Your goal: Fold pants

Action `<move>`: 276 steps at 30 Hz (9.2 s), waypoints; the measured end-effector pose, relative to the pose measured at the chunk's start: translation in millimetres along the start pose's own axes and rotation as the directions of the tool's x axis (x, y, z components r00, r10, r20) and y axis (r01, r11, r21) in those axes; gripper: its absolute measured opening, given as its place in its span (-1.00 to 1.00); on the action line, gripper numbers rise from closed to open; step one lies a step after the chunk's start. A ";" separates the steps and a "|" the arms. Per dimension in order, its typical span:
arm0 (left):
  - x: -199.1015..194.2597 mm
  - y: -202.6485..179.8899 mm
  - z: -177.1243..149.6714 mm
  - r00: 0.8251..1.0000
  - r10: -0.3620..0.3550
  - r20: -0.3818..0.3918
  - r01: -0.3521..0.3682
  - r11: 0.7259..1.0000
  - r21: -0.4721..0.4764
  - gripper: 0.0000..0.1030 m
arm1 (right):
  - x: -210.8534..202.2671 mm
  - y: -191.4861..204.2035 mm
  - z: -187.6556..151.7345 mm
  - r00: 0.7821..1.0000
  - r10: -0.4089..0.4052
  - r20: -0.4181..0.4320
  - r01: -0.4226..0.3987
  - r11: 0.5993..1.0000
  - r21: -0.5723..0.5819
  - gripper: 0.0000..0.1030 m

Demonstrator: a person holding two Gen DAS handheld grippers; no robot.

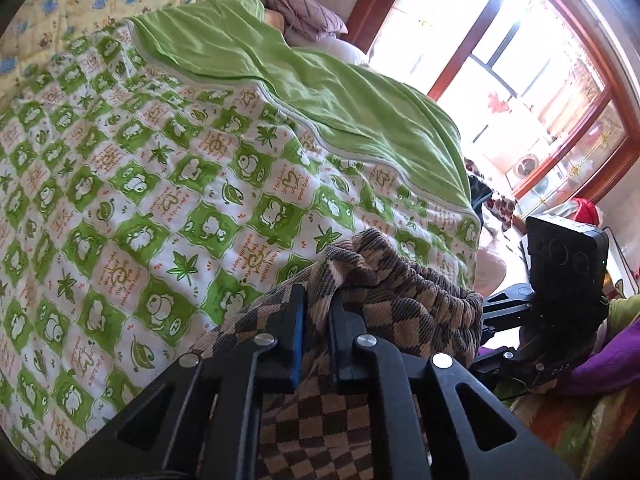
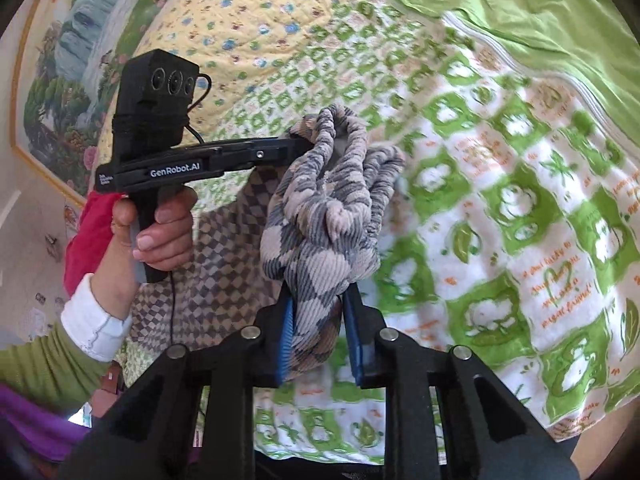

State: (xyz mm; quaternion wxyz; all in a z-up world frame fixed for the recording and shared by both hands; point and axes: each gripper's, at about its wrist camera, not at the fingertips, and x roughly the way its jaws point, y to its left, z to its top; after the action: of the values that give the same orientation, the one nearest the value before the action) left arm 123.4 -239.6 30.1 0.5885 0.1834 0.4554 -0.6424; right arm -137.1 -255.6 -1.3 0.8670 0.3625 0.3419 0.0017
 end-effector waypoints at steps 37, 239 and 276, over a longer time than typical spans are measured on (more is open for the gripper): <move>-139.0 54.9 -285.2 0.900 0.366 0.236 -0.120 0.729 -0.674 -0.77 | 196.3 153.7 -35.7 0.738 0.180 -0.650 -0.479 0.819 -0.316 -0.04; -183.7 -72.7 -275.9 0.675 0.693 0.254 -0.332 0.593 -0.734 0.58 | 74.2 88.8 5.6 0.994 -0.002 -0.113 -0.016 0.987 -0.160 0.70; -129.5 27.9 -309.5 0.827 0.482 0.289 -0.052 0.578 -0.815 0.50 | 150.3 43.1 -12.3 0.956 0.166 -0.240 -0.171 0.985 -0.002 0.56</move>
State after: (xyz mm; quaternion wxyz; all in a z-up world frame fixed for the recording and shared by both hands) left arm 87.3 87.5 -40.6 0.7950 -0.1865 0.4905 -0.3043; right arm -18.7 -178.4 -69.3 0.8203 0.3775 0.4116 0.1231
